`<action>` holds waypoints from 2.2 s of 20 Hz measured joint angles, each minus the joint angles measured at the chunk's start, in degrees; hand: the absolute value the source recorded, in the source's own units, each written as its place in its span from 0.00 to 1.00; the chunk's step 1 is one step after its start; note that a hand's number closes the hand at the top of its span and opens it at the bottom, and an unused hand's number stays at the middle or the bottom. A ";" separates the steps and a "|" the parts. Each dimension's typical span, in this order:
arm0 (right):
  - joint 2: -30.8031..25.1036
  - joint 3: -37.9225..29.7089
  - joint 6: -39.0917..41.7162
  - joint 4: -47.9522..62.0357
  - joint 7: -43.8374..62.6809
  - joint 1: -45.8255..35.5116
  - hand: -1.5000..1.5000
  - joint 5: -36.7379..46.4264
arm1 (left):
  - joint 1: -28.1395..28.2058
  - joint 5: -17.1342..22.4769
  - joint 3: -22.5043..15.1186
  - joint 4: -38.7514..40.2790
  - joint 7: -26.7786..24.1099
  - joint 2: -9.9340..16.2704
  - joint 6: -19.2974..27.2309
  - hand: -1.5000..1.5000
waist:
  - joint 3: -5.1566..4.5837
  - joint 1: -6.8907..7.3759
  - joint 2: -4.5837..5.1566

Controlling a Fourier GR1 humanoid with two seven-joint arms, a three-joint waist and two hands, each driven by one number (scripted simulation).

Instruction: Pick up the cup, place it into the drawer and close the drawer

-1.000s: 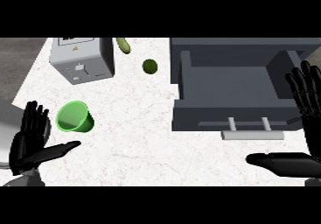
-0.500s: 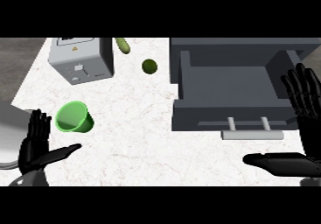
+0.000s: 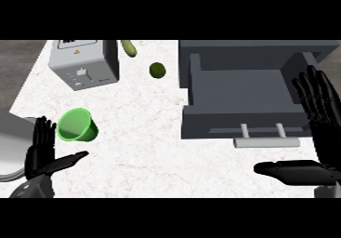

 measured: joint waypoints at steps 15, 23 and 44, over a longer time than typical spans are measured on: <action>0.38 0.21 0.47 -1.12 0.81 0.27 0.00 -0.18 | -3.30 -0.97 -0.01 7.23 -3.68 1.12 -0.86 0.00 | -0.07 -0.36 0.18; 0.22 0.11 1.02 -0.09 0.29 -0.27 0.00 -0.40 | -4.76 -0.43 0.04 7.17 -2.61 0.52 -4.20 0.00 | -0.11 -0.56 0.29; 0.26 0.39 0.89 1.69 0.64 -1.47 0.00 0.44 | -7.16 1.81 -0.10 2.59 -1.12 -4.11 -12.72 1.00 | -0.13 -0.73 0.36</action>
